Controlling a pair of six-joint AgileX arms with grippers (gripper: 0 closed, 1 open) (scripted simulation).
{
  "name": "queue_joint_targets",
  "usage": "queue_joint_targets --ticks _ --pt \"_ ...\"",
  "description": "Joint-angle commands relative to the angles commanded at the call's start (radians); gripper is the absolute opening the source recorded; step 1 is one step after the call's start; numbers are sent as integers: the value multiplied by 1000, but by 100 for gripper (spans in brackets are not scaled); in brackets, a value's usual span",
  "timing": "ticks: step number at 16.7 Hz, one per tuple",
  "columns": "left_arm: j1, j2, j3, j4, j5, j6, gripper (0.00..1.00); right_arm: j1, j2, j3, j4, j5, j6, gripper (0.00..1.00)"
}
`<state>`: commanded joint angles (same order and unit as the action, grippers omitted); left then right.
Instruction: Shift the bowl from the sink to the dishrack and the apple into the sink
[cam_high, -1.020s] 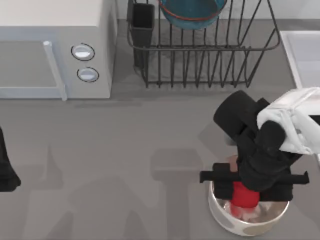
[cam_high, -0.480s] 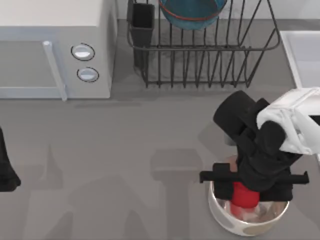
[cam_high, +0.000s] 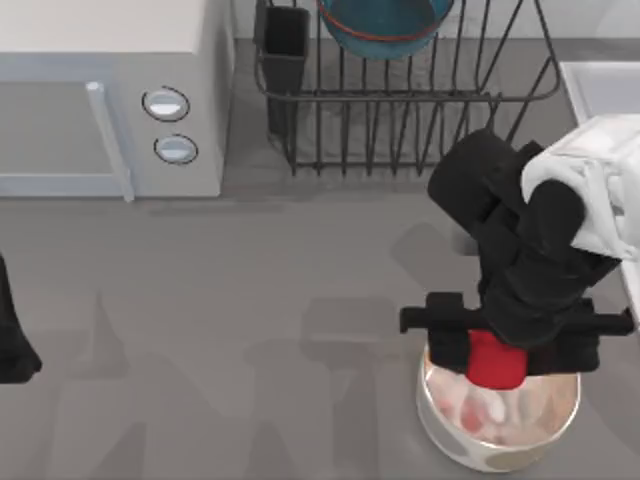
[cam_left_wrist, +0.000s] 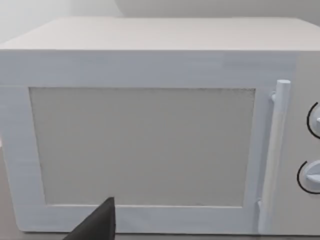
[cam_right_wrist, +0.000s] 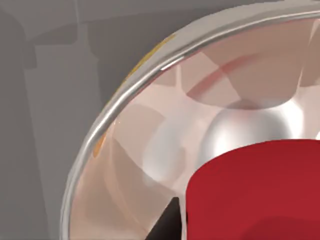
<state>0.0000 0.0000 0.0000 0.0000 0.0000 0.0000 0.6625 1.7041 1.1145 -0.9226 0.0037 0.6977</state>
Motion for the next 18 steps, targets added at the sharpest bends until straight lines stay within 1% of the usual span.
queue_joint_targets --ticks 3,5,11,14,16,18 --pt "0 0 0 0 0 0 100 -2 -46 85 -136 0 -3 0" --pt "0 0 0 0 0 0 100 -4 -68 119 -182 1 -5 0" --pt "0 0 0 0 0 0 100 -12 -69 123 -176 -7 -8 0" --pt "0 0 0 0 0 0 100 -89 -77 122 -89 -68 -55 0" --pt "0 0 0 0 0 0 100 -172 -77 112 23 -134 -103 0" --pt "0 0 0 0 0 0 100 -274 -74 87 176 -212 -162 0"
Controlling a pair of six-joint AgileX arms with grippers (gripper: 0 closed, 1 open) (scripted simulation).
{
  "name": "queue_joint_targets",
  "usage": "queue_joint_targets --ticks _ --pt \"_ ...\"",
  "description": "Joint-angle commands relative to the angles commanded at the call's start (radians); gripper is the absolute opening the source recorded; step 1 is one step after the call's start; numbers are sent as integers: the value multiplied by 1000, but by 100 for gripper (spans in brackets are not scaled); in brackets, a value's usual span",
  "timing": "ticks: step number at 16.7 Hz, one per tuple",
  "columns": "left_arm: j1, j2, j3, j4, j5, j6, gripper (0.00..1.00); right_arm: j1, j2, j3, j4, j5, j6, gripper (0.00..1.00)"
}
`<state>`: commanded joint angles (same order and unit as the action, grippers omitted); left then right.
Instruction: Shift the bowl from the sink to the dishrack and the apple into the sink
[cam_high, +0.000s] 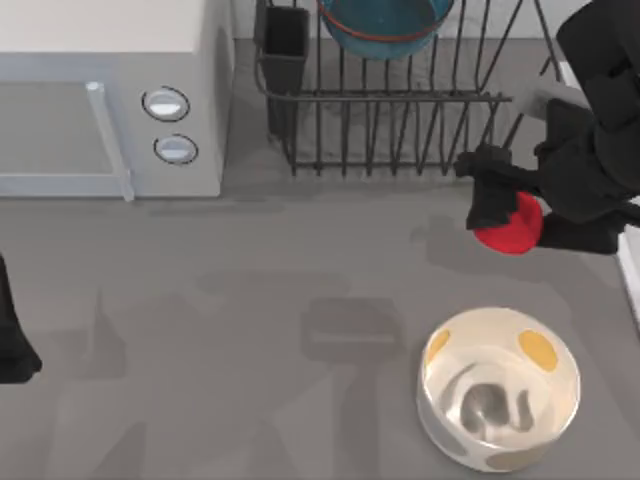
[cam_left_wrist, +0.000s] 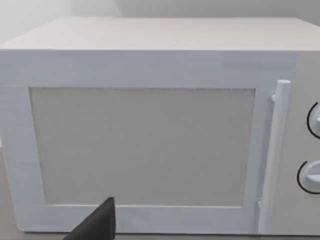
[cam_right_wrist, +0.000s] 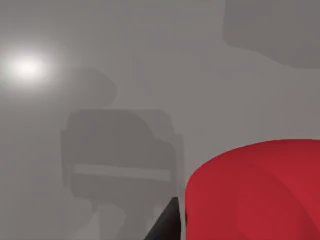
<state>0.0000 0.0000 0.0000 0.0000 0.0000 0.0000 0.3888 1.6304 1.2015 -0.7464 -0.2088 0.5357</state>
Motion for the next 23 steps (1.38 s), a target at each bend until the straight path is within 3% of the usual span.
queue_joint_targets --ticks 6,12,18,23 --pt "0 0 0 0 0 0 100 -375 -15 -169 674 -203 -183 0" --pt "0 0 0 0 0 0 100 -740 -60 -398 1286 -280 -337 0" --pt "0 0 0 0 0 0 100 -899 -127 -577 1596 -292 -482 0" --pt "0 0 0 0 0 0 100 -915 -137 -606 1653 -293 -517 0"
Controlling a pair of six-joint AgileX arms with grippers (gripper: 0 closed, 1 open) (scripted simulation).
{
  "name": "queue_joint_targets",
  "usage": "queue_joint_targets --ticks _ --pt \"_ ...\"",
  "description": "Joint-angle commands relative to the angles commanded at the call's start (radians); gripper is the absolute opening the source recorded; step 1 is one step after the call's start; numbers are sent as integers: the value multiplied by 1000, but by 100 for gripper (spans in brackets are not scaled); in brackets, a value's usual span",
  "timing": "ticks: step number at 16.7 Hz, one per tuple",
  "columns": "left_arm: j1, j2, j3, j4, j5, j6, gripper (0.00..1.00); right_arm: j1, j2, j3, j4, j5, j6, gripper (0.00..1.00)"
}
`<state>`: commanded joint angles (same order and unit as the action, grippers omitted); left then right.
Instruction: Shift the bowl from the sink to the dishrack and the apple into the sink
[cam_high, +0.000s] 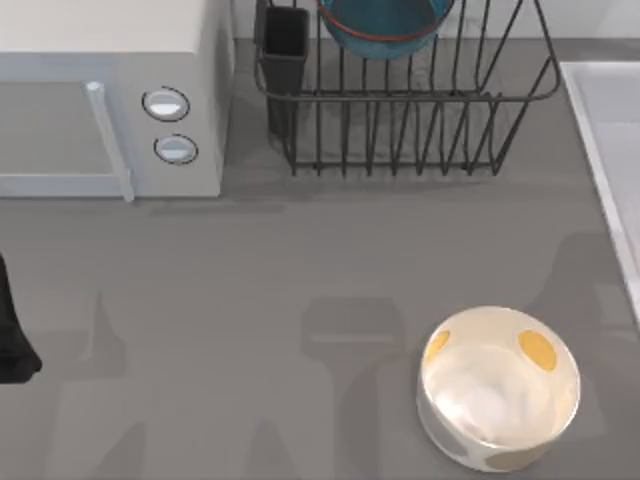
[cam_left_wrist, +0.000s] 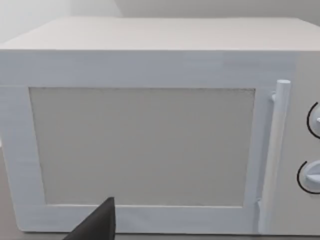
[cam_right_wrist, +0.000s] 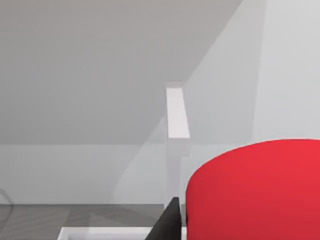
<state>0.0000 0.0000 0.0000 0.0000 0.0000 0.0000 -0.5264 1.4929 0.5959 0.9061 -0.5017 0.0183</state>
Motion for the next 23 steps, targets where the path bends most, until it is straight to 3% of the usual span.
queue_joint_targets --ticks 7,17,23 --pt "0 0 0 0 0 0 100 0 74 -4 69 0 2 0" --pt "0 0 0 0 0 0 100 -4 638 -89 735 4 -2 0" --pt "0 0 0 0 0 0 100 -2 724 -107 828 9 -4 0"
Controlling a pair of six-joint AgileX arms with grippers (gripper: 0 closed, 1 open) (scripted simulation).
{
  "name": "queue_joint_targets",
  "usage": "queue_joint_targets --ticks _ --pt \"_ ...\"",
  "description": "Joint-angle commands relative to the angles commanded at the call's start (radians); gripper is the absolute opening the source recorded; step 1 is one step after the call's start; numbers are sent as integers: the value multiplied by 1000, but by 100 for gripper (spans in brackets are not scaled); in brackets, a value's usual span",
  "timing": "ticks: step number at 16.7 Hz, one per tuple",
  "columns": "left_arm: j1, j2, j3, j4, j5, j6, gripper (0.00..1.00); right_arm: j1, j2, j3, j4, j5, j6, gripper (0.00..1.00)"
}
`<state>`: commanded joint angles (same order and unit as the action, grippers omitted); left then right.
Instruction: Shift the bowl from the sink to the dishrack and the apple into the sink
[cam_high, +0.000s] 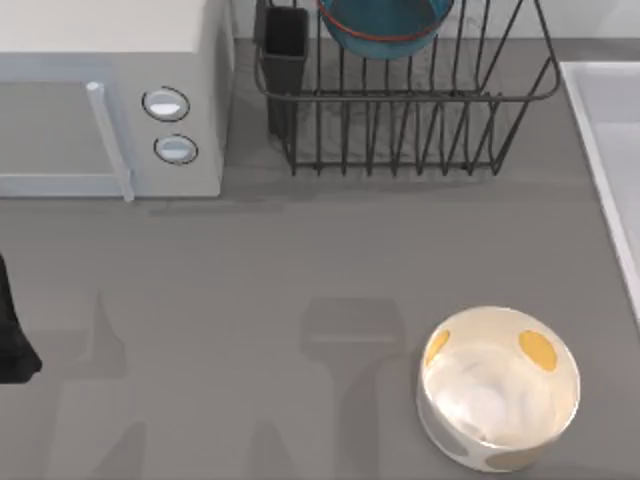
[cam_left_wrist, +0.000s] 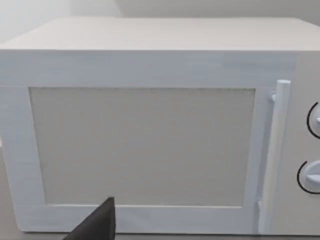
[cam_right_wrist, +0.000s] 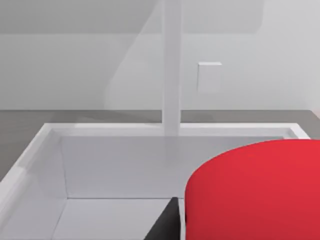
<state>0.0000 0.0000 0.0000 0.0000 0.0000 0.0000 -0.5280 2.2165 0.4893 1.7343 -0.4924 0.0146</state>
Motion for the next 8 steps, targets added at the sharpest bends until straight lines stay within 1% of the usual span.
queue_joint_targets --ticks 2,8 --pt "0 0 0 0 0 0 100 0 0 0 0 0 0 0" --pt "0 0 0 0 0 0 100 0 0 0 0 0 0 45"
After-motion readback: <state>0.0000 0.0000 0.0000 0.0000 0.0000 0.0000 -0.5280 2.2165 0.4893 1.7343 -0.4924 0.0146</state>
